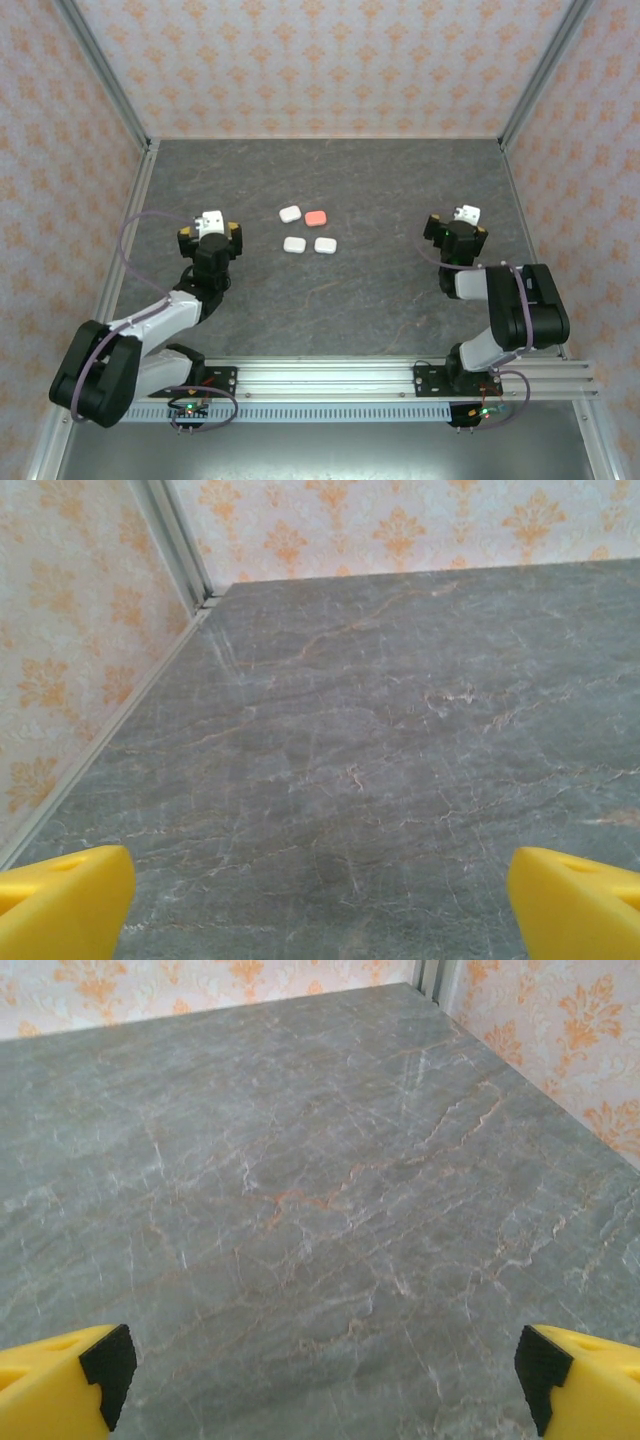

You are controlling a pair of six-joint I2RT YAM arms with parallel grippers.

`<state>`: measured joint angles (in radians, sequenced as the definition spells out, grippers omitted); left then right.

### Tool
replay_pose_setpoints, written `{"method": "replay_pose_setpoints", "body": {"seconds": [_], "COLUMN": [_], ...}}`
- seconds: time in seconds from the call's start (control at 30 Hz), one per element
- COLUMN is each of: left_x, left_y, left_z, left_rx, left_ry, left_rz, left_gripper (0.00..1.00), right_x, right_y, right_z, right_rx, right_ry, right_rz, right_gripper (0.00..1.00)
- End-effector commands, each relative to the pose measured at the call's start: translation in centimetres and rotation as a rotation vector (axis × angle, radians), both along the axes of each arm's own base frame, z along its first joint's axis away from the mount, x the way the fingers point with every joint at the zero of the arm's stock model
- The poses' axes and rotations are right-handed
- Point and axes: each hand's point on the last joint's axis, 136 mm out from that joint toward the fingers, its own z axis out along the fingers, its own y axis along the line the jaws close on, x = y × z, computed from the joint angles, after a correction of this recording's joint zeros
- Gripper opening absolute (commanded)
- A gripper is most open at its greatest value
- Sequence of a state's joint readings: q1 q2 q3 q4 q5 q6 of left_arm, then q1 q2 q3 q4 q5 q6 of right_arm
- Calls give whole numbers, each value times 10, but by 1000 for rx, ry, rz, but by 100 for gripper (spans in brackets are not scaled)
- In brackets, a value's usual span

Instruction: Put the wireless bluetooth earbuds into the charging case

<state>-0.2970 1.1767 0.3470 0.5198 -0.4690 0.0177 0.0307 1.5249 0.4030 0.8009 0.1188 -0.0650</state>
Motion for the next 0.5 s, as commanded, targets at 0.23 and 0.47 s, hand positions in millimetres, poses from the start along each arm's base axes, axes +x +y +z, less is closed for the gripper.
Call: {"method": "replay_pose_setpoints", "body": {"seconds": [0.23,0.47], "left_x": [16,36], "left_y": [5,17], "left_z": [-5,-32], "left_rx": [19,-95], "left_ry": [-93,-42], "left_rz": [-51,-84], "left_gripper": [96,97], "right_x": [4,4], "right_y": [10,10], "right_z": [0,0], "right_rx": [52,51], "right_ry": [2,2], "right_rz": [50,50], "right_gripper": [99,99]}}
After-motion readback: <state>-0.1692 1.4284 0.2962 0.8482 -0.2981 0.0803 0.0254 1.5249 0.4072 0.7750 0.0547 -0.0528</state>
